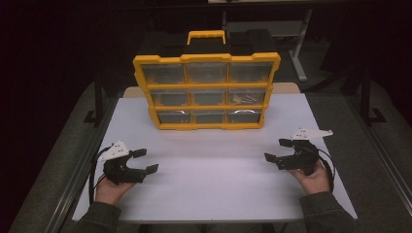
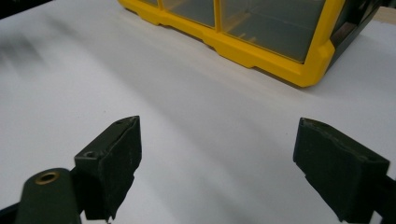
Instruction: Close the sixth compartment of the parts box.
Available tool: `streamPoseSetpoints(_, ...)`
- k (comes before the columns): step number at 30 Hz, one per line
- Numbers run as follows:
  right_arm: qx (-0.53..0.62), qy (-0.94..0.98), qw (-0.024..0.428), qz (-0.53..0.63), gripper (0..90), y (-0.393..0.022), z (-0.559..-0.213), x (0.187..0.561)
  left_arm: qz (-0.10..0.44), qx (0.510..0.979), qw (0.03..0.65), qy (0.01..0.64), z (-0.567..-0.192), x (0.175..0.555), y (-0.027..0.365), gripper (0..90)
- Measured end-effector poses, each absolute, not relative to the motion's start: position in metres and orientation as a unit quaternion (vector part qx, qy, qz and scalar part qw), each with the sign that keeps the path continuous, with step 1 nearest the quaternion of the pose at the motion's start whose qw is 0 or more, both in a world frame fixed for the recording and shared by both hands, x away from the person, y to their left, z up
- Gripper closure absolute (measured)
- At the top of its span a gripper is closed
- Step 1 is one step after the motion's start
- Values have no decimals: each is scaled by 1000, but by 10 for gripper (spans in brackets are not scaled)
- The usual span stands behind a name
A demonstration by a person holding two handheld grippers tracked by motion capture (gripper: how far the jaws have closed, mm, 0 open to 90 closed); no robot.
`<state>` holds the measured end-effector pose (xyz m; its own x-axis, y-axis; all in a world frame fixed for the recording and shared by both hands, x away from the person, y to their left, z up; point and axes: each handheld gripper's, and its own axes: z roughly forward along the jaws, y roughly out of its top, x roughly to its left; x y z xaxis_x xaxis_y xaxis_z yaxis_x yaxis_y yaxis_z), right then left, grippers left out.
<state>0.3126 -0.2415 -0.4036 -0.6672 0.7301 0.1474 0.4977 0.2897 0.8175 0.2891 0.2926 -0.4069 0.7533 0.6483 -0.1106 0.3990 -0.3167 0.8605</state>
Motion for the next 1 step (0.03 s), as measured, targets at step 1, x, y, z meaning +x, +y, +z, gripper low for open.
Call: streamPoseSetpoints(1,387,791,127,456,141,-242,-404,312,128,801,484,328,-407,290,293,209)
